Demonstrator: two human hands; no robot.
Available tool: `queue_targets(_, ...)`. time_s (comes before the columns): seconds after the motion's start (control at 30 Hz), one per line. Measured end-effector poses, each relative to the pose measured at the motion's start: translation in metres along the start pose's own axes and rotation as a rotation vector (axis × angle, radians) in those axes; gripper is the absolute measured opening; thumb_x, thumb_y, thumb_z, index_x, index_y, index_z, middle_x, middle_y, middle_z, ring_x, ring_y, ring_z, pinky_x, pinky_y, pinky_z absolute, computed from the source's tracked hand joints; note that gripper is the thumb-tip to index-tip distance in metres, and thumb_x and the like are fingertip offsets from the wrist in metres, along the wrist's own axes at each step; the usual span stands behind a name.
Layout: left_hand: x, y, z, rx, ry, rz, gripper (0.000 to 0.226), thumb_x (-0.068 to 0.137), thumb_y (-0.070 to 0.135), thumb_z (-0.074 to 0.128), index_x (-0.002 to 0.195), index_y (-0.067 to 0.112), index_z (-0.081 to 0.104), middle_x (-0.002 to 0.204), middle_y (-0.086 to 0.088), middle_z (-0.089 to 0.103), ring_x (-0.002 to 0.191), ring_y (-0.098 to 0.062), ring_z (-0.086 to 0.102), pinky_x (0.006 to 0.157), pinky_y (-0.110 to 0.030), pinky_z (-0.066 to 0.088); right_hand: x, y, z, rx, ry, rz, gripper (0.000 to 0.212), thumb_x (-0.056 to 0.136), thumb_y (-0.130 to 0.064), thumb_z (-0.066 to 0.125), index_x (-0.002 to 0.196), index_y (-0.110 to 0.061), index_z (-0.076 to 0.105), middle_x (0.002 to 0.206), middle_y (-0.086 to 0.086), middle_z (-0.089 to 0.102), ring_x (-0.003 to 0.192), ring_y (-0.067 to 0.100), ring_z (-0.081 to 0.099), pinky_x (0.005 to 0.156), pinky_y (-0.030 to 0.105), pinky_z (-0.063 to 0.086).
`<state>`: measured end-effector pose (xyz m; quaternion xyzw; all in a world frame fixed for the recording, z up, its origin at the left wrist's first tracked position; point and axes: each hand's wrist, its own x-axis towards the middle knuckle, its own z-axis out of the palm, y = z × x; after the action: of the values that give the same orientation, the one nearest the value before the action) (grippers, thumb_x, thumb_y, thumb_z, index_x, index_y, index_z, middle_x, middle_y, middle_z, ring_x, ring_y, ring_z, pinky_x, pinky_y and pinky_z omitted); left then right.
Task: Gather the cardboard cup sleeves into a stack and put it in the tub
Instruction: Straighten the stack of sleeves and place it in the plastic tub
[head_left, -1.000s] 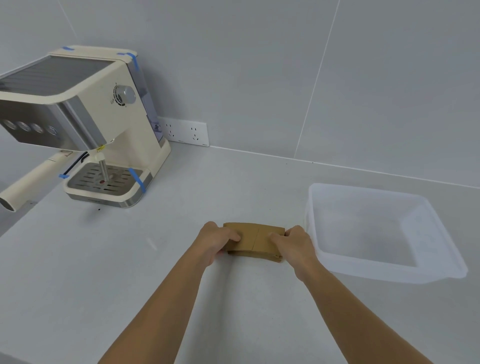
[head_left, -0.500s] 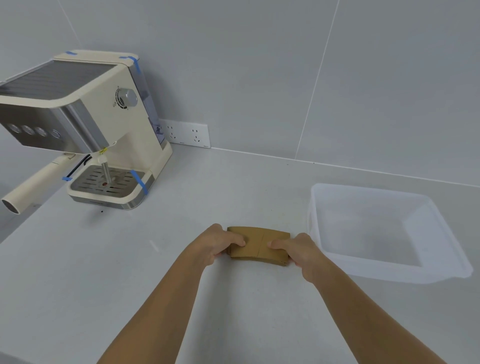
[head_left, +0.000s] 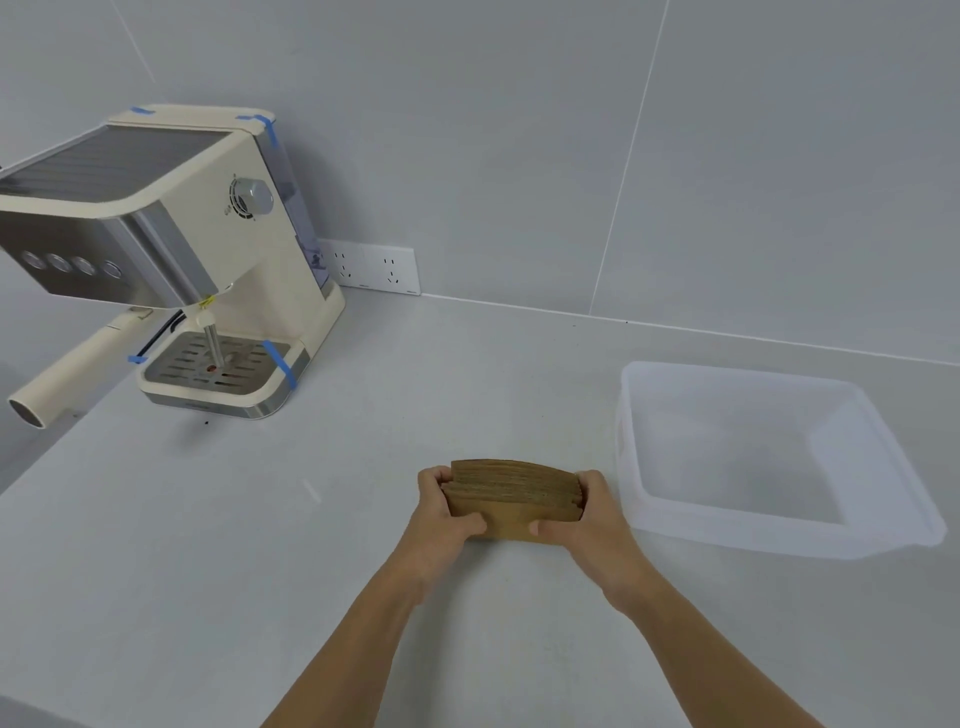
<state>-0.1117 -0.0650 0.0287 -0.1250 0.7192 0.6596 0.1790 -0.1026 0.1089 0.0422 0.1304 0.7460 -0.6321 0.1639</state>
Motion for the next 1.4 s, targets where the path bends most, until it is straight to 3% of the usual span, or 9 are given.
queue_targets(0.1, -0.009, -0.004, 0.010, -0.075, 0.045, 0.081, 0.047, 0.083, 0.001, 0.059, 0.117, 0.018, 0.031, 0.105, 0.002, 0.051, 0.095, -0.007, 0.051, 0.075, -0.015, 0.044, -0.004, 0.010, 0.008, 0.072, 0.021, -0.088, 0.050, 0.072, 0.008, 0.064, 0.109, -0.018, 0.043, 0.106, 0.004, 0.055, 0.094, 0.011, 0.055, 0.071, 0.020, 0.044)
queue_targets(0.27, -0.016, -0.003, 0.023, -0.142, 0.153, 0.132, 0.033, 0.090, 0.042, 0.050, 0.119, 0.027, 0.044, 0.105, 0.011, 0.051, 0.096, 0.003, 0.050, 0.074, -0.010, 0.038, -0.006, 0.018, 0.017, 0.280, 0.077, -0.122, 0.053, 0.067, 0.017, 0.058, 0.098, -0.024, 0.048, 0.095, 0.001, 0.058, 0.090, 0.016, 0.056, 0.075, 0.027, 0.046)
queue_targets(0.33, -0.012, -0.009, 0.027, -0.100, 0.303, 0.172, 0.037, 0.094, 0.041, 0.041, 0.096, 0.009, 0.060, 0.087, 0.005, 0.058, 0.079, -0.006, 0.054, 0.067, -0.011, 0.039, -0.008, 0.021, 0.019, 0.330, 0.051, -0.128, 0.053, 0.059, 0.008, 0.063, 0.100, -0.025, 0.050, 0.094, 0.000, 0.059, 0.090, 0.016, 0.057, 0.076, 0.027, 0.047)
queue_targets(0.43, -0.009, -0.013, 0.030, -0.147, 0.412, 0.202, 0.048, 0.095, 0.036, 0.042, 0.079, -0.007, 0.055, 0.073, -0.007, 0.053, 0.070, -0.016, 0.048, 0.062, -0.020, 0.038, -0.010, 0.025, 0.019, 0.375, 0.015, -0.136, 0.057, 0.055, -0.002, 0.067, 0.106, -0.023, 0.052, 0.094, -0.002, 0.062, 0.088, 0.010, 0.061, 0.075, 0.024, 0.049)
queue_targets(0.63, -0.012, -0.014, 0.038, -0.253, 0.402, 0.247, 0.024, 0.096, 0.018, 0.041, 0.089, 0.014, 0.064, 0.090, 0.003, 0.067, 0.079, 0.004, 0.059, 0.068, -0.006, 0.043, -0.010, 0.019, 0.028, 0.445, 0.187, -0.147, 0.018, 0.079, -0.024, 0.069, 0.090, -0.013, 0.062, 0.080, -0.005, 0.063, 0.072, -0.001, 0.059, 0.060, 0.006, 0.046)
queue_targets(0.8, -0.025, -0.009, 0.040, -0.320, 0.403, 0.288, 0.029, 0.096, 0.017, 0.042, 0.070, 0.010, 0.054, 0.069, 0.008, 0.061, 0.063, 0.003, 0.054, 0.057, -0.008, 0.040, -0.015, 0.011, 0.031, 0.433, 0.328, -0.245, 0.016, 0.090, -0.017, 0.054, 0.075, -0.014, 0.061, 0.067, -0.012, 0.061, 0.060, -0.006, 0.055, 0.057, 0.005, 0.043)
queue_targets(1.03, -0.031, -0.023, 0.038, -0.226, 0.331, 0.261, 0.024, 0.096, 0.020, 0.042, 0.113, 0.022, 0.058, 0.111, 0.013, 0.064, 0.102, 0.007, 0.056, 0.081, -0.004, 0.041, -0.020, 0.025, 0.035, 0.415, 0.334, -0.209, 0.019, 0.090, -0.008, 0.051, 0.084, -0.018, 0.066, 0.091, -0.002, 0.068, 0.079, -0.008, 0.060, 0.069, 0.003, 0.044)
queue_targets(1.23, -0.034, -0.025, 0.036, -0.206, 0.295, 0.257, 0.019, 0.095, 0.018, 0.044, 0.088, 0.020, 0.062, 0.079, 0.019, 0.064, 0.079, 0.002, 0.057, 0.069, -0.009, 0.042, -0.024, 0.026, 0.034, 0.418, 0.340, -0.224, 0.021, 0.091, -0.008, 0.049, 0.077, -0.016, 0.062, 0.078, -0.002, 0.061, 0.065, -0.009, 0.056, 0.062, 0.004, 0.043)
queue_targets(1.4, -0.035, -0.030, 0.036, -0.221, 0.292, 0.257, 0.026, 0.094, 0.023, 0.045, 0.116, 0.028, 0.059, 0.116, 0.021, 0.060, 0.105, 0.011, 0.052, 0.084, -0.004, 0.039, -0.025, 0.034, 0.036, 0.459, 0.341, -0.174, 0.017, 0.091, -0.014, 0.051, 0.098, -0.026, 0.061, 0.104, -0.008, 0.065, 0.095, -0.009, 0.057, 0.077, 0.007, 0.046)
